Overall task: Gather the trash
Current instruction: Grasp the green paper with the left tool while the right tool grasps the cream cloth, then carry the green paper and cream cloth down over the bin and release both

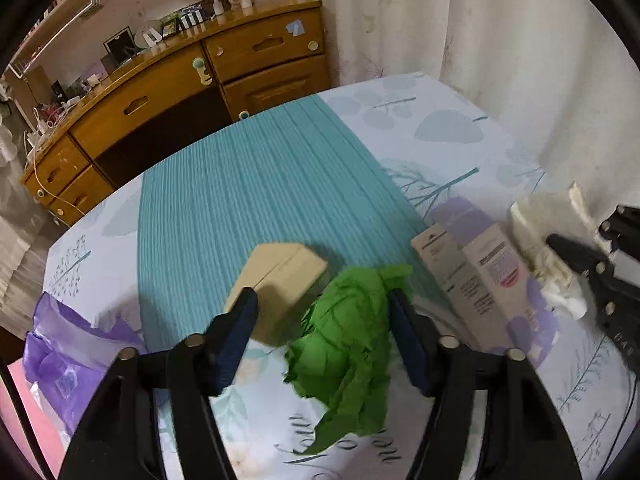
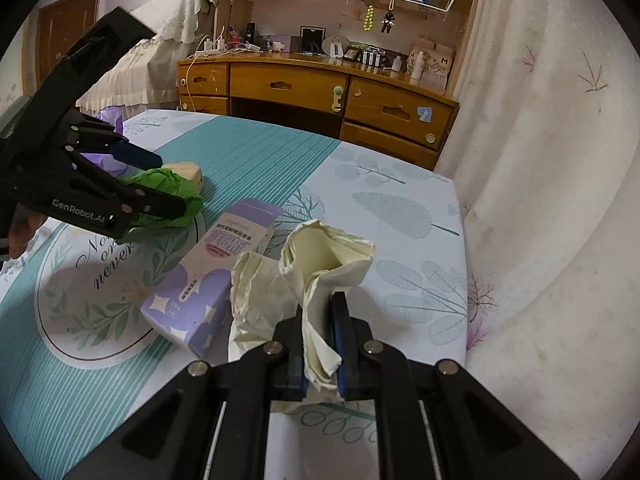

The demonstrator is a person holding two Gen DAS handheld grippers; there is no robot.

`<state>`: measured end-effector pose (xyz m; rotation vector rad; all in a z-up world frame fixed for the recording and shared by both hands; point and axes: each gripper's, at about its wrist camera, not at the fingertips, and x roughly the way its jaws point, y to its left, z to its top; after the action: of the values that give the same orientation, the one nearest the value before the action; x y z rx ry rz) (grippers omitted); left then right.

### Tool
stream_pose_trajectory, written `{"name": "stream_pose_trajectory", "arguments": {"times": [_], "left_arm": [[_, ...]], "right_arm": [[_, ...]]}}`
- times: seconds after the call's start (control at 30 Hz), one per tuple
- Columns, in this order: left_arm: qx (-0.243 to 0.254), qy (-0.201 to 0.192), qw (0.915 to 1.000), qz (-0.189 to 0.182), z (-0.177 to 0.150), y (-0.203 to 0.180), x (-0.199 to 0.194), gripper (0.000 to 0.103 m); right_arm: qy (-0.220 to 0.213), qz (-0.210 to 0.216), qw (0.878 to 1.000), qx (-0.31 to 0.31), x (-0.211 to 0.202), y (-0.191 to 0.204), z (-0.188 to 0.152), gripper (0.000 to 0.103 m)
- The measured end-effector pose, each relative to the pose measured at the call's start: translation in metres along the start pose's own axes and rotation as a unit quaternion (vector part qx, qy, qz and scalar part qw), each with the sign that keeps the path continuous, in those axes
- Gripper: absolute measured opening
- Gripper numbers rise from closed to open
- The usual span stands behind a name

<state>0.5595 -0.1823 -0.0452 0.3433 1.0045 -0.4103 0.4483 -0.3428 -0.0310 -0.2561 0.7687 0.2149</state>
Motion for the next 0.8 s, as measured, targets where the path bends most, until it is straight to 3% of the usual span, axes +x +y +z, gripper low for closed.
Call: {"name": "stream_pose_trajectory", "arguments": {"times": [0.03, 0.2, 0.43, 0.57, 0.8], "left_arm": [[0.003, -0.007, 1.0000, 0.000, 0.000, -0.003, -0.003, 0.028], [0.022, -0.023, 0.9994, 0.011, -0.007, -0.015, -0.021, 0.024], [0.015, -0.031, 0.9994, 0.009, -0.031, -0.019, -0.083, 0.024], [0.018, -0.030, 0.9993, 0.009, -0.062, -0.024, -0.127, 0.024], [0.013, -0.035, 0.9993, 0.001, -0.150, -0.048, -0.212, 0.024]], "right_arm": [[0.000, 0.000, 1.000, 0.000, 0.000, 0.000, -0.001, 0.010], [0.003, -0.004, 1.000, 0.010, -0.004, 0.003, 0.000, 0.009], [0.003, -0.022, 0.999, 0.036, -0.041, 0.014, 0.003, 0.007], [-0.002, -0.026, 0.998, 0.052, -0.086, 0.029, 0.002, 0.007], [-0.023, 0.017, 0.998, 0.061, -0.178, 0.085, -0.023, 0.007]]}}
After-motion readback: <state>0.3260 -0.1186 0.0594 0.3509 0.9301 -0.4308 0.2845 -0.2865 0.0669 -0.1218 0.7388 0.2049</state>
